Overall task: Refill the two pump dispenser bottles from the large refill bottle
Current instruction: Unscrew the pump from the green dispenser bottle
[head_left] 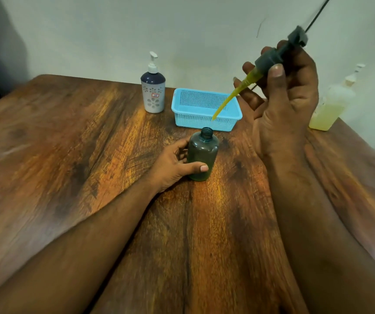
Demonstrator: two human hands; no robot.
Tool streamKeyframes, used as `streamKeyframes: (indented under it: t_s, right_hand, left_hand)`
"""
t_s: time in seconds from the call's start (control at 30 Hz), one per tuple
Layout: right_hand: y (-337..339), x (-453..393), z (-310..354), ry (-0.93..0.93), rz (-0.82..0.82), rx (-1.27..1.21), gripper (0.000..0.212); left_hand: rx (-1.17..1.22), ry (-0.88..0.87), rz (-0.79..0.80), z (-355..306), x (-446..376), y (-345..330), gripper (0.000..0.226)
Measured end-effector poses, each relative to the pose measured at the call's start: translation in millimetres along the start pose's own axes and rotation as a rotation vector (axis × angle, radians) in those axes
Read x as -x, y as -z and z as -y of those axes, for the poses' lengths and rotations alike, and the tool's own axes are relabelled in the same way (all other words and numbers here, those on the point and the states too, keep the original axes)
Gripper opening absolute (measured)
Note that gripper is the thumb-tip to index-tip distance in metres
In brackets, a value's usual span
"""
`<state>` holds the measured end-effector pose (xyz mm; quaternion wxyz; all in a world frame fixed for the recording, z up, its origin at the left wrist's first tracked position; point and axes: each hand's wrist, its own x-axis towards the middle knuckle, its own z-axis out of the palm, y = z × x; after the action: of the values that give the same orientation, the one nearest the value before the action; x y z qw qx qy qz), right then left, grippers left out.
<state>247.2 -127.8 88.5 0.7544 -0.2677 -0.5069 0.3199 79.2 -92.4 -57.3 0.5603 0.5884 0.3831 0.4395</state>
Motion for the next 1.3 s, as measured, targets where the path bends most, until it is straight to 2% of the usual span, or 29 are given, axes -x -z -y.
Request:
streamKeyframes:
  t_s: [0.13, 0.27, 0.37, 0.43, 0.5, 0.57, 0.7, 1.03, 1.3]
  right_hand:
    - [-10.2, 5.6, 10.6, 0.051, 0.162, 0.076, 0.023]
    - [-15.5, 14.9, 8.2, 0.057, 0.439, 0.328, 0.030]
    - [-20.4, 20.0, -7.1, 0.240, 0.674, 0.540, 0.029]
    - [-29.0, 22.4, -24.3, 0.371, 0.891, 0.672, 0.031]
    - [-38.8, 24.6, -43.4, 0.386, 1.126, 0.777, 0.033]
    - [-49.8, 28.6, -58.8, 0.380, 1.329, 0.888, 0.030]
    - [-71.7, 32.8, -75.4, 0.487, 1.641, 1.208, 0.032]
    - [-92.0, 39.0, -86.6, 0.560, 1.869, 1.387, 0.025]
    - [-87.0, 41.6, -107.1, 0.462, 1.925, 1.376, 0.028]
  left_hand:
    - [-0.030, 0.007, 0.004, -7.1, 3.9, -2.8, 0.081]
    - [-0.021, 0.021, 0.019, -11.6, 15.3, 15.5, 0.098]
    - [-0.162, 0.029, -0.166, -11.2, 24.4, 54.9, 0.072]
    - [-0.195, 0.032, -0.328, -8.0, 27.2, 88.4, 0.053]
    - [-0.253, 0.036, -0.462, -3.7, 27.3, 116.8, 0.043]
    - [-0.300, 0.053, -0.490, -0.6, 28.0, 133.2, 0.047]
    - [-0.415, 0.028, -0.409, 4.0, 29.4, 133.3, 0.053]
    - [-0.801, -0.101, -0.405, 2.9, 36.1, 124.3, 0.040]
    - [-0.967, -0.128, -0.354, 3.5, 34.3, 119.3, 0.034]
